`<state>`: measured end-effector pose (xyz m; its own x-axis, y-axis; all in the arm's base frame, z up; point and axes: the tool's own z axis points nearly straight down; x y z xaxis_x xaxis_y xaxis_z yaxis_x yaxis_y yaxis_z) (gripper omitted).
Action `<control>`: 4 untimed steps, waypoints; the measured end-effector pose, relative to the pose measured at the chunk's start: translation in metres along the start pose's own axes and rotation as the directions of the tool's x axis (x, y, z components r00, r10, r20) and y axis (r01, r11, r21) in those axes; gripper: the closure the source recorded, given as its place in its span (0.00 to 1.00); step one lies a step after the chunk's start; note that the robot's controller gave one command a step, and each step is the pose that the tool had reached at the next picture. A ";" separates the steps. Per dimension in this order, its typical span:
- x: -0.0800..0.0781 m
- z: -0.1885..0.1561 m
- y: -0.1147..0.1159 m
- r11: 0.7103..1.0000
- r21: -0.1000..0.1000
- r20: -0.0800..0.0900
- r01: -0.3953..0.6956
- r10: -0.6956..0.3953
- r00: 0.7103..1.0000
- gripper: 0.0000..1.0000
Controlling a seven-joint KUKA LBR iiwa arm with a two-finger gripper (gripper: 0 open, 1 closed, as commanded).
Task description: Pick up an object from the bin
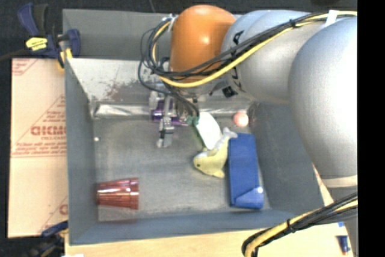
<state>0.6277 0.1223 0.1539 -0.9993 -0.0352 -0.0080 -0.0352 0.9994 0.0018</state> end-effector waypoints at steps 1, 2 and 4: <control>0.011 0.002 -0.013 1.000 0.000 -0.007 0.015 -0.015 1.000 0.00; 0.001 0.049 -0.045 0.990 0.002 0.003 0.144 -0.144 0.990 0.00; 0.042 -0.003 -0.099 0.991 0.000 0.007 0.131 -0.131 0.991 0.00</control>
Offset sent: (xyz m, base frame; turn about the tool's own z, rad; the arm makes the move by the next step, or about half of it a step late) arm 0.0014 -0.0551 -0.0719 -0.1722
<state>0.5897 0.0219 0.1559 -0.9861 -0.1656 -0.0147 -0.1656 0.9862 0.0006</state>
